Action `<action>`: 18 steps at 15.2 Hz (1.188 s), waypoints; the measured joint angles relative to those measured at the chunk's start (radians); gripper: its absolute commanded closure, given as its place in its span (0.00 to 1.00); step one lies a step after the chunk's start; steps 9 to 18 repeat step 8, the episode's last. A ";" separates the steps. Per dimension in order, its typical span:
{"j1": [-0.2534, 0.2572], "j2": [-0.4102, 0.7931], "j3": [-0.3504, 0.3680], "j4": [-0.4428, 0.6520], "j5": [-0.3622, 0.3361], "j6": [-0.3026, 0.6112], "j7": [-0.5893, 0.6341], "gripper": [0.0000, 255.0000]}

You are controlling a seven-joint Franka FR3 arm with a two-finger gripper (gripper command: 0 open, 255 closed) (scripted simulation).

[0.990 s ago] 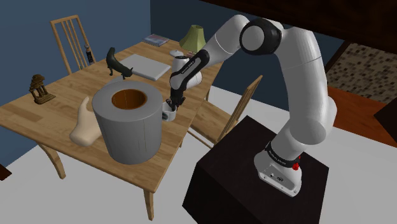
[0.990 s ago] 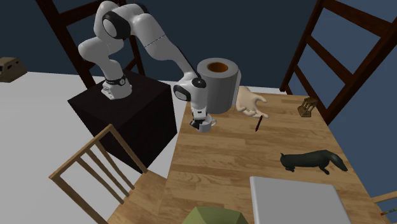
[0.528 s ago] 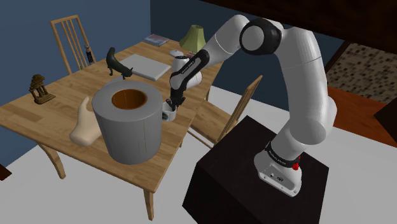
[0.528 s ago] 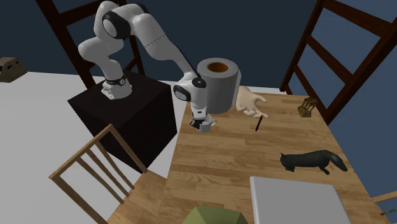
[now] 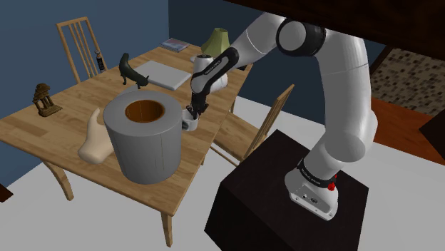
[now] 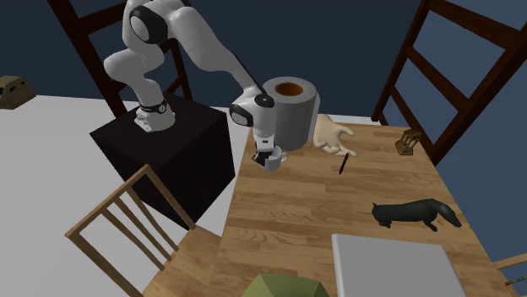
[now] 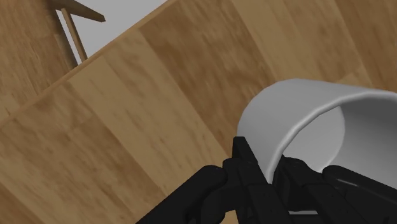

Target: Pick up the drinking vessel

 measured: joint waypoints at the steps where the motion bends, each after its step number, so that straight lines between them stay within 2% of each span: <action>1: -0.001 -0.013 0.000 -0.004 0.001 -0.009 -0.001 1.00; 8: -0.005 -0.082 0.003 -0.017 0.003 -0.065 0.000 1.00; 18: -0.005 -0.082 0.003 -0.017 0.003 -0.065 0.000 1.00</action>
